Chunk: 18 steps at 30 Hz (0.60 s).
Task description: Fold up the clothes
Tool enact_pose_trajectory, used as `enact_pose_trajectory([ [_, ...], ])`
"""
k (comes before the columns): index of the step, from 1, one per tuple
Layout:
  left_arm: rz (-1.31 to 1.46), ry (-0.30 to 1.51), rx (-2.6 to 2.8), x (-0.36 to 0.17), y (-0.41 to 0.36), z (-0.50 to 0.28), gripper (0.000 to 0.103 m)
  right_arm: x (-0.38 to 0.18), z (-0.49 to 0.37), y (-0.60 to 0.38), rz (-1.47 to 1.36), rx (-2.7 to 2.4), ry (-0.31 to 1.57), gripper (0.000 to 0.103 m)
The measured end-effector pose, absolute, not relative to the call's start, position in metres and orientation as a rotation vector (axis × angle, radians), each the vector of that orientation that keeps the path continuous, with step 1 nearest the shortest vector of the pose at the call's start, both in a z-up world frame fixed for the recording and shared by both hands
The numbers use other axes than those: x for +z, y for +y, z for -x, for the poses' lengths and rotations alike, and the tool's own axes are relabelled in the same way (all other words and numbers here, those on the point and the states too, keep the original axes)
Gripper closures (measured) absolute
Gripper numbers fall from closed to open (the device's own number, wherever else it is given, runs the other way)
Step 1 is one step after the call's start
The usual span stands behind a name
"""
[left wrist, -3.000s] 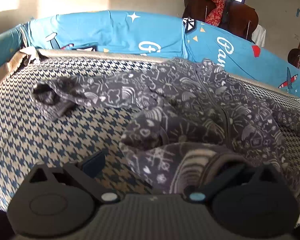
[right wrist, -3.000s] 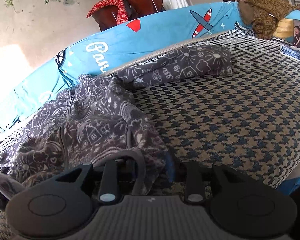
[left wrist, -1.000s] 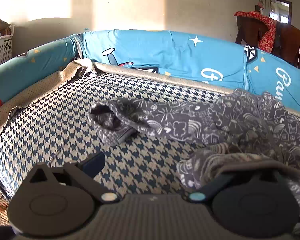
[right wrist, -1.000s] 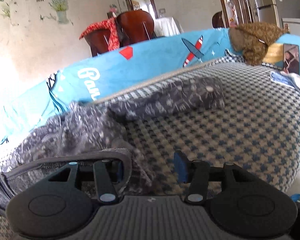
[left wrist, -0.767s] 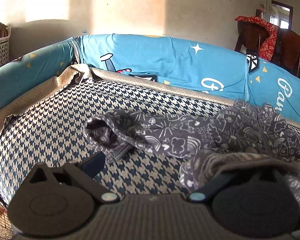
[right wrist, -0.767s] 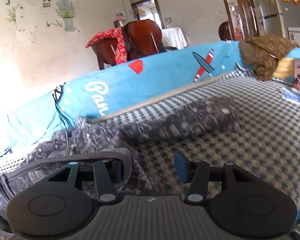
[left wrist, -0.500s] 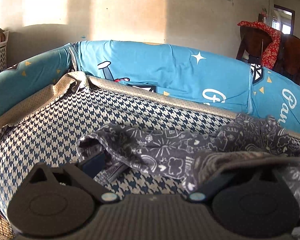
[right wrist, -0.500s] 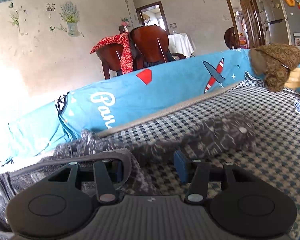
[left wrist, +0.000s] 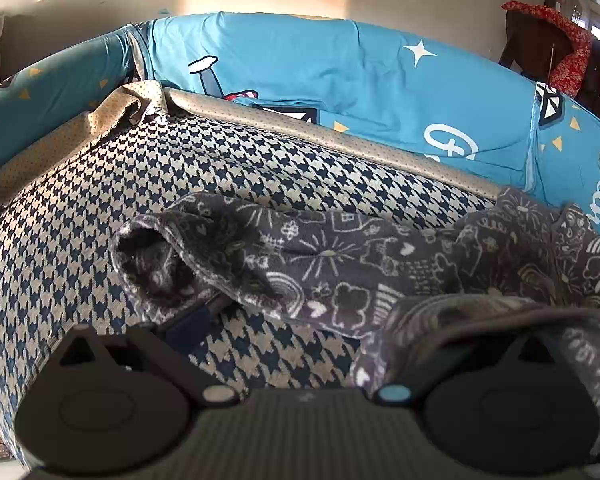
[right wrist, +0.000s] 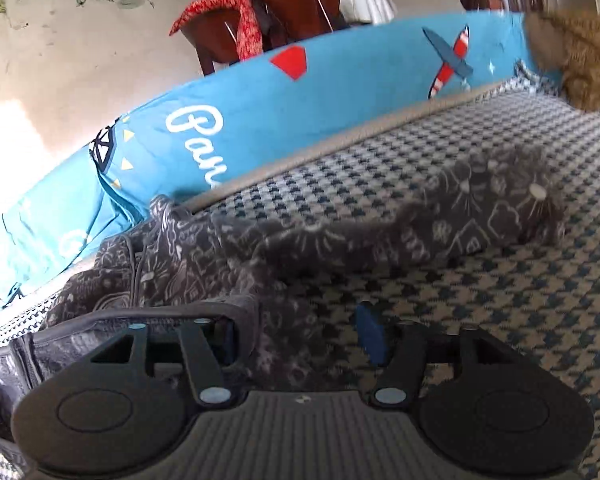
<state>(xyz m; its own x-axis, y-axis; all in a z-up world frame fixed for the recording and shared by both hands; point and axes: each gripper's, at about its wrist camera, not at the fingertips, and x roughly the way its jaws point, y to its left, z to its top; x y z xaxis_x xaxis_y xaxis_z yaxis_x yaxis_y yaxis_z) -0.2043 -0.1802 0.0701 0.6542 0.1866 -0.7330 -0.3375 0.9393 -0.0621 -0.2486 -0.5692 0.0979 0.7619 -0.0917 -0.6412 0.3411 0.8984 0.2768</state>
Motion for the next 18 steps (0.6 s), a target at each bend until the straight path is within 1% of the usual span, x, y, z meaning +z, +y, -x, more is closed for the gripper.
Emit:
enact_pose_trajectory([
  [1, 0.193, 0.804, 0.299, 0.070, -0.181, 0.205, 0.000, 0.096, 0.250, -0.571, -0.401, -0.247, 0.671, 0.035],
  [3, 0.164, 0.803, 0.297, 0.070, -0.185, 0.204, 0.000, 0.095, 0.253, -0.574, -0.412, -0.254, 0.677, 0.031],
  [15, 0.135, 0.832, 0.261, 0.066, -0.196, 0.199, 0.000, 0.112, 0.290, -0.582, -0.480, -0.135, 0.571, 0.029],
  [17, 0.134, 0.828, 0.257, 0.067, -0.197, 0.199, 0.000, 0.109, 0.287, -0.579, -0.458, -0.149, 0.591, 0.026],
  [18, 0.133, 0.826, 0.255, 0.067, -0.198, 0.199, 0.000, 0.105, 0.283, -0.578, -0.453, -0.169, 0.615, 0.023],
])
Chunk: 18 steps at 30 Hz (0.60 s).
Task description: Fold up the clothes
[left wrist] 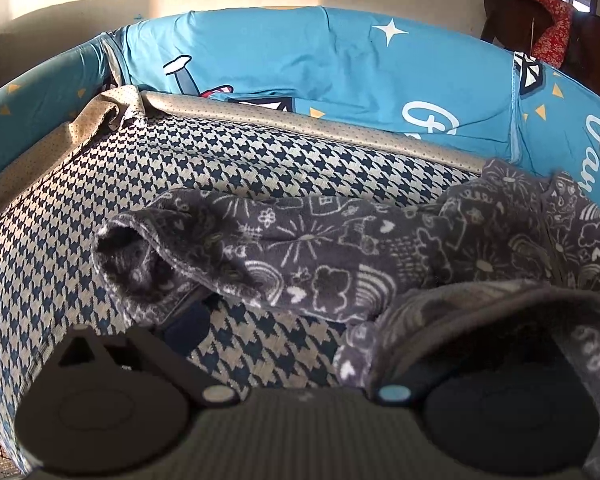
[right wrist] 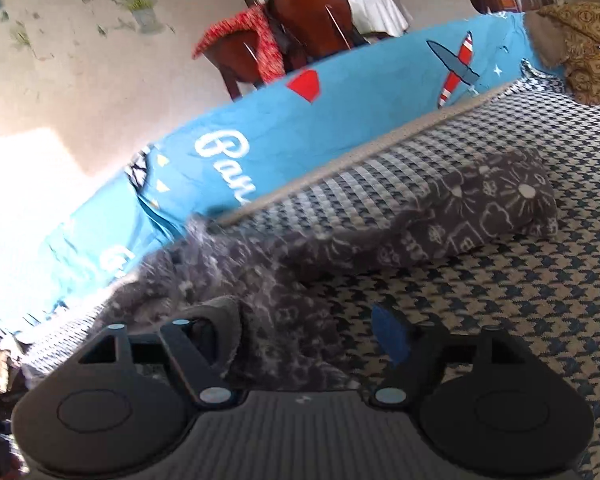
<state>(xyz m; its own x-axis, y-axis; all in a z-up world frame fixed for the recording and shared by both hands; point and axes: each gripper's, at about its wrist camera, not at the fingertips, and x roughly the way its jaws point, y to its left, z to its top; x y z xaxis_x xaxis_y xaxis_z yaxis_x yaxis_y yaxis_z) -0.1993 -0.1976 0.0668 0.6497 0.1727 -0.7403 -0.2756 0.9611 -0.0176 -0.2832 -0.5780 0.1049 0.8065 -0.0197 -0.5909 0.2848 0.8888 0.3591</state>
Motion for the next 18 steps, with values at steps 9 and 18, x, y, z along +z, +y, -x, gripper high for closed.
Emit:
enact_pose_trajectory([
  [9, 0.111, 0.831, 0.288, 0.064, -0.197, 0.194, 0.000, 0.077, 0.257, -0.585, -0.480, -0.409, 0.691, 0.023],
  [18, 0.120, 0.896, 0.276, 0.051, -0.200, 0.188, 0.000, 0.077, 0.262, -0.582, -0.447, -0.355, 0.793, 0.022],
])
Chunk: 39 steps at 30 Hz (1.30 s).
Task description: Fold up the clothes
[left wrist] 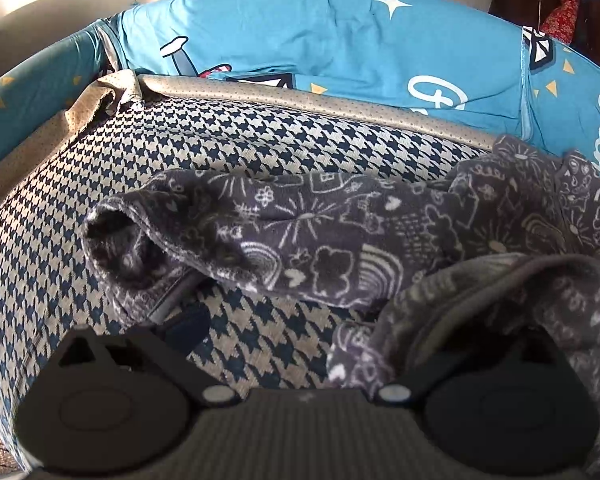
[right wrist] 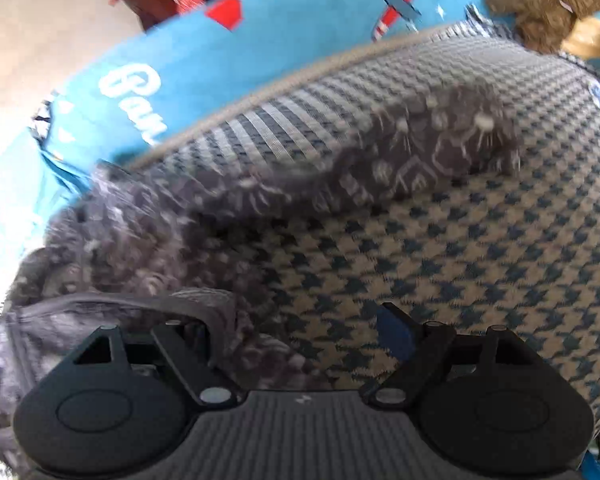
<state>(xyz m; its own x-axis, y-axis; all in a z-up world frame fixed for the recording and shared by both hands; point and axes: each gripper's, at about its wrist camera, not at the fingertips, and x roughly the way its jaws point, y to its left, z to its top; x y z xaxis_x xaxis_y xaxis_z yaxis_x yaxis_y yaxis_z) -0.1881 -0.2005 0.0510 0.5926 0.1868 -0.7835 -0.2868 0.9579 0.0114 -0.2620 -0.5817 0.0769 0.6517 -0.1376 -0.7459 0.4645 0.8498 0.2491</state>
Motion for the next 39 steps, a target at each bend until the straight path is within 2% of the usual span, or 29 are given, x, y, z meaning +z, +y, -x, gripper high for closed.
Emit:
enact_pose_trajectory([
  [15, 0.139, 0.886, 0.260, 0.056, -0.200, 0.189, 0.000, 0.115, 0.316, -0.572, -0.426, -0.271, 0.639, 0.021],
  [18, 0.139, 0.882, 0.263, 0.057, -0.198, 0.190, 0.000, 0.109, 0.310, -0.581, -0.507, -0.274, 0.799, 0.021],
  [25, 0.150, 0.874, 0.236, 0.060, -0.200, 0.193, 0.000, 0.108, 0.340, -0.575, -0.468, -0.244, 0.879, 0.020],
  [31, 0.153, 0.865, 0.217, 0.064, -0.200, 0.197, 0.000, 0.106, 0.362, -0.572, -0.434, -0.219, 0.888, 0.020],
  [36, 0.173, 0.863, 0.213, 0.066, -0.197, 0.199, 0.000, 0.116, 0.379, -0.573, -0.477, -0.107, 0.842, 0.020],
  [39, 0.175, 0.863, 0.213, 0.067, -0.196, 0.200, 0.000, 0.128, 0.391, -0.561, -0.405, -0.066, 0.780, 0.020],
])
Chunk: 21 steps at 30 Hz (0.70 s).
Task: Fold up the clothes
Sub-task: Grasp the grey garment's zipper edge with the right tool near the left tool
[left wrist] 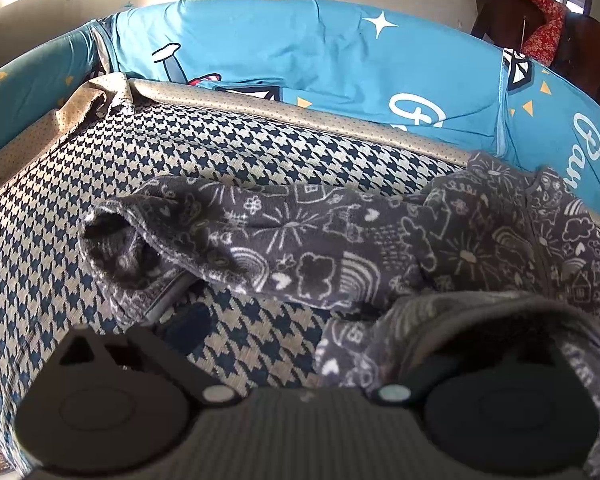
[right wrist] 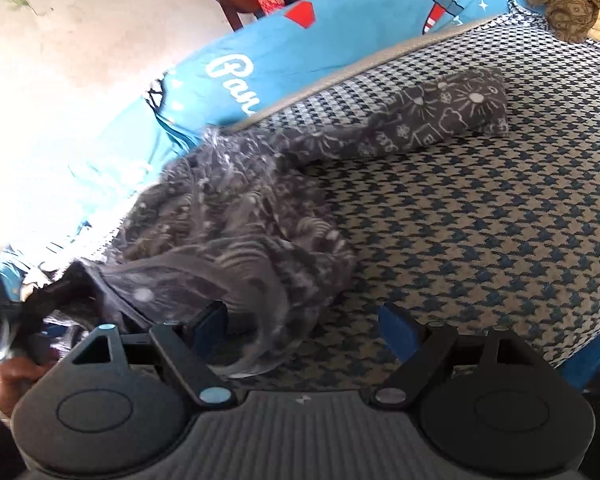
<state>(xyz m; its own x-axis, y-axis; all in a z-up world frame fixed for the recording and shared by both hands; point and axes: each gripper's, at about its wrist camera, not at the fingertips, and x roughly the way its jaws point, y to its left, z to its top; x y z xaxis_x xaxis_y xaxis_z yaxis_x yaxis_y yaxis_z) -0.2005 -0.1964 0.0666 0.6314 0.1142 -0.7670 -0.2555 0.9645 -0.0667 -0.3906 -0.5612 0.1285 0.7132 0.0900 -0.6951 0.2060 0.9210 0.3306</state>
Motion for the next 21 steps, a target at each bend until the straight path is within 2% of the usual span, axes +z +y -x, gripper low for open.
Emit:
enact_pose_trajectory([
  [8, 0.179, 0.863, 0.210, 0.067, -0.197, 0.200, 0.000, 0.161, 0.422, -0.529, -0.216, 0.041, 0.610, 0.020],
  [21, 0.172, 0.870, 0.208, 0.065, -0.199, 0.200, 0.000, 0.116, 0.390, -0.436, 0.148, 0.369, 0.714, 0.021],
])
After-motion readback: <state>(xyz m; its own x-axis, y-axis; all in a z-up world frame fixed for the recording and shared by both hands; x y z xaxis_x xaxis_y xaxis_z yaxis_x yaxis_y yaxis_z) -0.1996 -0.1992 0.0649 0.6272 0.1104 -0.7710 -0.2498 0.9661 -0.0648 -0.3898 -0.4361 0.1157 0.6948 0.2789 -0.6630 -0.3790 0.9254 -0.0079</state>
